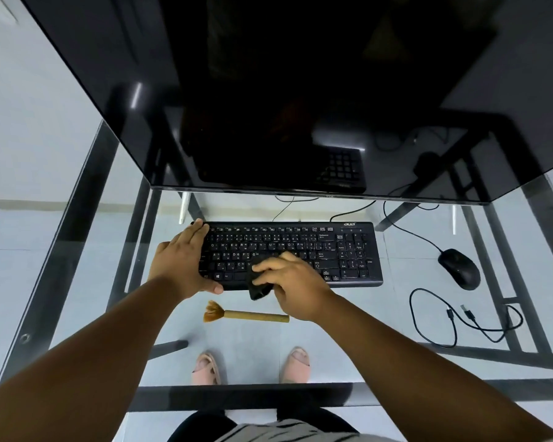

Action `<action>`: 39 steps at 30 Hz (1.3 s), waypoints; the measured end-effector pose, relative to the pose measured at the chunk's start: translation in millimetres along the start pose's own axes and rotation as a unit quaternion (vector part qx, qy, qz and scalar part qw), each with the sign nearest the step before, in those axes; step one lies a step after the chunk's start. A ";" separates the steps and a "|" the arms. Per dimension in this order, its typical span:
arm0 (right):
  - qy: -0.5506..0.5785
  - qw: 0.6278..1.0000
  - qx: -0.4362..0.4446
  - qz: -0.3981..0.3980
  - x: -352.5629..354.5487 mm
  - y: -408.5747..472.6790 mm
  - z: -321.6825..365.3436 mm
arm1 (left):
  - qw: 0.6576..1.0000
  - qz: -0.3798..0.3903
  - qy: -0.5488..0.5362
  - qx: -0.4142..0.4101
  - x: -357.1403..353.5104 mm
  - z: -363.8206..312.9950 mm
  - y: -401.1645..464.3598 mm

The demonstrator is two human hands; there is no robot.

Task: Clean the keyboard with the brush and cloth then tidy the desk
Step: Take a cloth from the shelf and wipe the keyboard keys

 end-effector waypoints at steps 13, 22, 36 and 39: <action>0.055 0.958 -0.262 -0.106 42.3 -69.7 -78.9 | 0.986 -0.125 -0.113 -0.002 3.4 0.1 -15.6; 0.129 0.953 -0.268 -0.052 27.3 -68.8 -75.9 | 0.991 -0.046 -0.095 -0.088 -14.3 -88.5 -10.0; 0.324 0.883 -0.332 0.075 -2.3 -96.7 -81.3 | 0.969 0.064 -0.152 -0.185 -24.1 -135.2 -2.1; 0.318 0.885 -0.320 0.115 1.1 -97.4 -76.2 | 0.941 0.130 -0.269 -0.159 -29.6 -140.2 -10.0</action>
Point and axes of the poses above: each hand's wrist, its own y-axis towards the middle knuckle, its own x-axis out of the back of the hand, z = x × y, the point moved 10 cm from there along y, towards the middle knuckle, and after that the axes turned 3 degrees about -y, right-handed, at the moved point
